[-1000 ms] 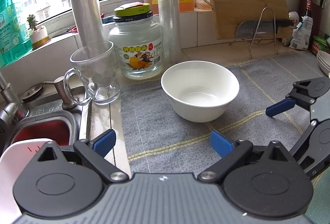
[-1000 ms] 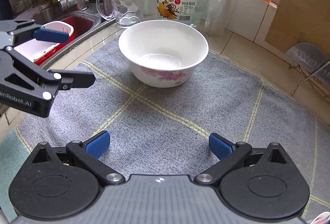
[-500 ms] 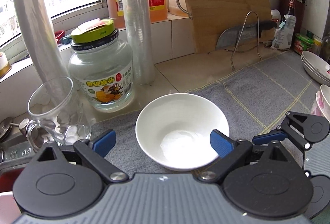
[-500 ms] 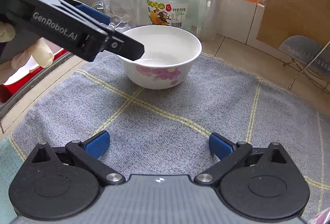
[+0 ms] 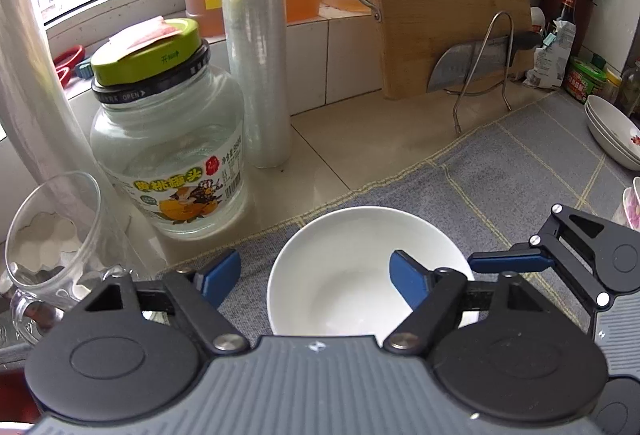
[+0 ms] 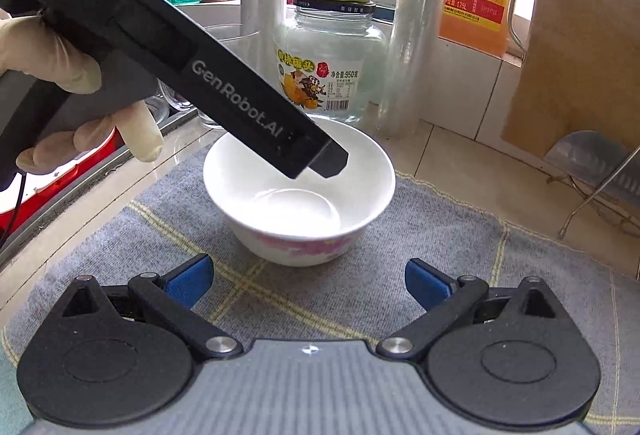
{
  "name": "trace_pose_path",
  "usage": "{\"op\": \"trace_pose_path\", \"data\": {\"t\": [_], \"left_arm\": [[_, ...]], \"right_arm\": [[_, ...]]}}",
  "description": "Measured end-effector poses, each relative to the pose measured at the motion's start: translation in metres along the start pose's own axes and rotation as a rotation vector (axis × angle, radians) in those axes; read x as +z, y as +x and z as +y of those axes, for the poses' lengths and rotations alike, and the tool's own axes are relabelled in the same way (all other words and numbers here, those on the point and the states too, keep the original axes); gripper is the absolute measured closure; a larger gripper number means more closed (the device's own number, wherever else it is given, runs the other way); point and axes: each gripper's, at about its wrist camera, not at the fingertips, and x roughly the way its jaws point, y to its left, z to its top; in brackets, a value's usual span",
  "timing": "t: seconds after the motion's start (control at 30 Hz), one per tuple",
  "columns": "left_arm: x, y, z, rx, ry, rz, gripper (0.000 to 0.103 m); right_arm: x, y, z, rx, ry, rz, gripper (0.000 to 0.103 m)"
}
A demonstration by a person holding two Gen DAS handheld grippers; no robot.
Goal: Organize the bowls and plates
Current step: 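Close the left gripper on the flower-print bowl's rim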
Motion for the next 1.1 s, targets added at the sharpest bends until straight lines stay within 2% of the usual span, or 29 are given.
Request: {"op": "trace_pose_path", "data": {"t": [0.17,0.23,0.27,0.53,1.1], "left_arm": [[0.001,0.006,0.002,-0.022,0.006,0.026,0.032],[0.002,0.008,0.002,-0.03,0.007,0.036,0.04],[0.002,0.008,0.002,-0.032,0.008,0.038,0.041],[0.003,0.012,0.002,-0.06,0.014,0.053,0.041],[0.005,0.011,0.002,-0.083,0.028,0.06,0.042]], "right_arm": [[0.007,0.005,0.005,-0.01,-0.035,-0.018,0.004],[0.009,0.007,0.004,-0.001,-0.035,-0.017,0.009],[0.01,0.007,0.004,0.001,-0.034,-0.017,0.01],[0.013,0.007,0.002,0.005,-0.028,-0.033,0.017],[0.014,0.001,0.001,0.009,-0.025,-0.021,0.018]]}}
